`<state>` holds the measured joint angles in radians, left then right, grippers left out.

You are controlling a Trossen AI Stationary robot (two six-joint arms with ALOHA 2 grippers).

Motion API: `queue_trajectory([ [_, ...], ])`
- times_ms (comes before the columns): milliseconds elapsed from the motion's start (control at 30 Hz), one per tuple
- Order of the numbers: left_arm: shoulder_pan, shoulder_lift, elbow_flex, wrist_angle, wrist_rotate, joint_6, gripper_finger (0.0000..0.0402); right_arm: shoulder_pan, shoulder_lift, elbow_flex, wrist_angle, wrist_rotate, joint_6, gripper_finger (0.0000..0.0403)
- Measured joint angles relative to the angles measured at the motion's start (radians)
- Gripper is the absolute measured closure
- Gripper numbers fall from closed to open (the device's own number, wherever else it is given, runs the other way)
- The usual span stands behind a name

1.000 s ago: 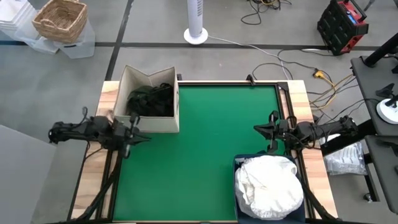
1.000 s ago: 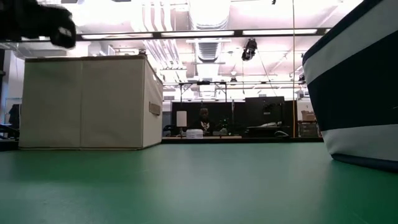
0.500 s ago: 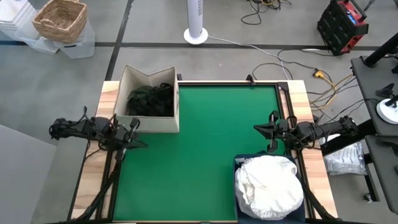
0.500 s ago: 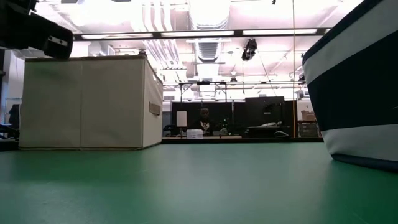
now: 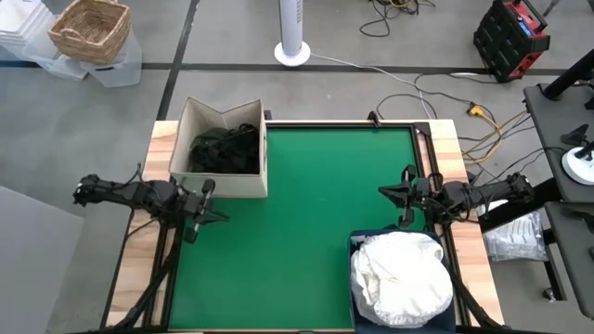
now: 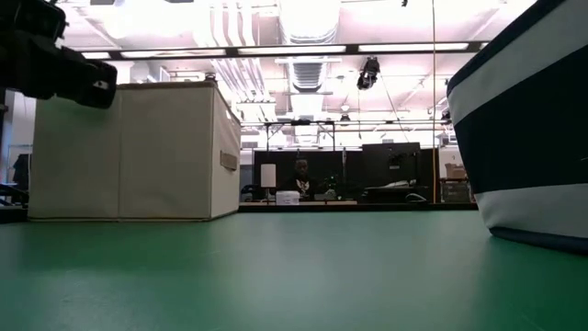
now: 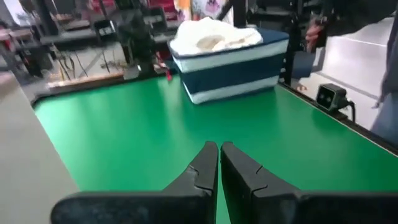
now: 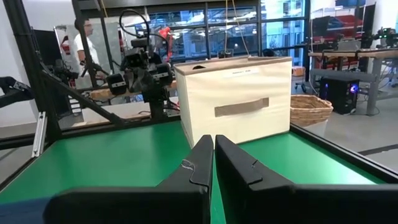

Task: Sort clothes
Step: Return to Home Position

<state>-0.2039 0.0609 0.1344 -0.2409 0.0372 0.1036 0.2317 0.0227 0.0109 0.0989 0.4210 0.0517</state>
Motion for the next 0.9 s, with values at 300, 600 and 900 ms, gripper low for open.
queue_trajectory([
  [300, 0.0, -0.024, -0.042, -0.002, -0.017, 0.026, 0.0401, 0.0, 0.004, 0.0, -0.027, -0.008, -0.019, 0.0393],
  [600, 0.001, -0.023, -0.042, -0.002, -0.064, 0.015, 0.0401, 0.0, 0.005, 0.0, -0.029, 0.0, 0.025, 0.0393],
  [900, 0.001, -0.021, -0.037, 0.014, -0.065, 0.011, 0.0401, 0.001, 0.005, 0.001, -0.03, -0.001, 0.099, 0.039],
])
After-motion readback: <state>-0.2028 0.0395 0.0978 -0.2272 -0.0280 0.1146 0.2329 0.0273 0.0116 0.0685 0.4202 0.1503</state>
